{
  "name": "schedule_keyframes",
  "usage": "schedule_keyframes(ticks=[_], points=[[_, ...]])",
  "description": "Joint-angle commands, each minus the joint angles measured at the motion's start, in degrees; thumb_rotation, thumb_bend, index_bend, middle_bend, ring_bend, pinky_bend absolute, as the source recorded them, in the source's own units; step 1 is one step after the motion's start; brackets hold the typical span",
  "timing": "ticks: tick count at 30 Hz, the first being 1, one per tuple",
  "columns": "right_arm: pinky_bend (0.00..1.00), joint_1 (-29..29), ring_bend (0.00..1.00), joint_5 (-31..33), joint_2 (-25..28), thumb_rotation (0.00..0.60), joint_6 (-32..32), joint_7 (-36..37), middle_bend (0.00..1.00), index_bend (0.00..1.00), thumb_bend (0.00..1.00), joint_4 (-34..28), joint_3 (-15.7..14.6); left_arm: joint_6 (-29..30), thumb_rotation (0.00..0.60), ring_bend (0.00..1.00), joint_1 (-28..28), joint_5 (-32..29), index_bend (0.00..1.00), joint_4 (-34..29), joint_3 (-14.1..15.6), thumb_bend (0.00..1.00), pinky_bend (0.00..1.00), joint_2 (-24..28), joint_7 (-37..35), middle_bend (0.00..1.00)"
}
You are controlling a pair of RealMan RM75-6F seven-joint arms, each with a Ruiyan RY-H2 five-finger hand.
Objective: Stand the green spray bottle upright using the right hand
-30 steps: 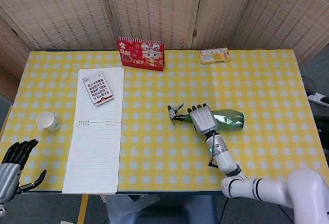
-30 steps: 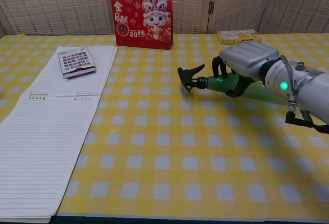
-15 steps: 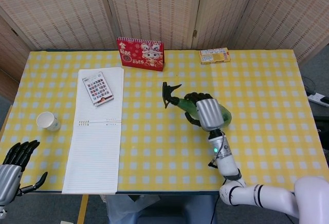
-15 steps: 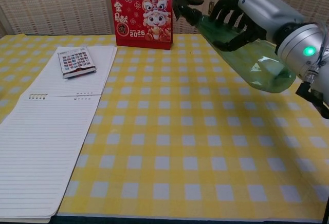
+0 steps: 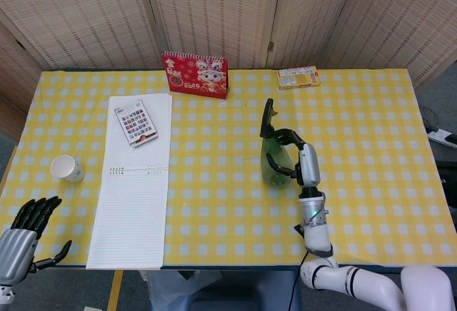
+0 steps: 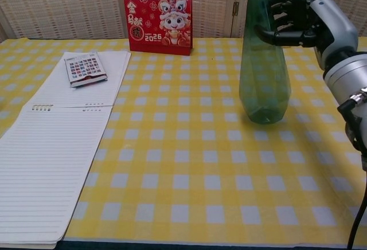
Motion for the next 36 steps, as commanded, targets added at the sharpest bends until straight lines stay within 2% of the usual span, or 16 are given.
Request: schedule_keyframes(ticks=[1,10,15,19,21,25,27,31,36], points=[[0.59,-1.46,0.61,-4.46,-2.4,0.6,2.17,6.35,0.62,0.77,0.37,6.14,-0.61,0.06,0.232,0.08,0.03,0.05,0.07,0.03,0.04,0.38,0.04,0.02,-0.1,0.13],[0.59,-3.37,0.61,-9.01,-5.06,0.6,4.98,13.94,0.62,0.77,0.37,14.36,-3.39,0.49,0.23,0.08,0.22,-0.19,0.07,-0.04,-0.1,0.38,0.04,0.21,-0.35,0.12],[0.57,-4.03,0.6,-10.33,-5.77,0.6,6.12,15.83,0.6,0.75,0.37,17.0,-3.87,0.5,0.233,0.08,0.25,-0.22,0.07,0.0,-0.09,0.38,0.04,0.28,-0.48,0.12],[0.38,-4.3,0.55,-10.67,-6.38,0.6,6.53,15.89,0.55,0.65,0.37,18.73,-3.84,0.08,0.233,0.08,0.08,-0.3,0.07,-0.03,-0.07,0.38,0.04,0.25,-0.24,0.13],[0.32,-4.51,0.52,-10.77,-6.58,0.6,6.71,16.19,0.52,0.59,0.37,19.31,-3.85,-0.06,0.234,0.08,0.06,-0.38,0.07,-0.09,-0.05,0.38,0.04,0.29,-0.16,0.12],[0.27,-5.31,0.48,-10.86,-6.55,0.6,6.35,17.32,0.47,0.46,0.37,19.96,-4.39,-0.07,0.233,0.08,0.1,-0.38,0.07,-0.29,-0.02,0.39,0.04,0.3,0.14,0.12],[0.24,-5.74,0.46,-11.04,-6.5,0.6,6.5,17.82,0.44,0.36,0.37,20.23,-4.62,-0.29,0.248,0.08,0.02,-0.3,0.07,-0.38,0.07,0.4,0.04,0.28,0.33,0.12],[0.19,-6.26,0.4,-11.58,-6.16,0.6,6.63,18.57,0.37,0.21,0.37,20.39,-5.08,-0.48,0.258,0.08,-0.04,-0.13,0.07,-0.49,0.18,0.4,0.04,0.25,0.74,0.12],[0.11,-6.74,0.33,-12.01,-5.85,0.6,7.12,18.73,0.26,0.08,0.37,20.32,-5.18,-0.32,0.255,0.08,0.0,-0.03,0.07,-0.58,0.18,0.4,0.04,0.28,0.74,0.12]])
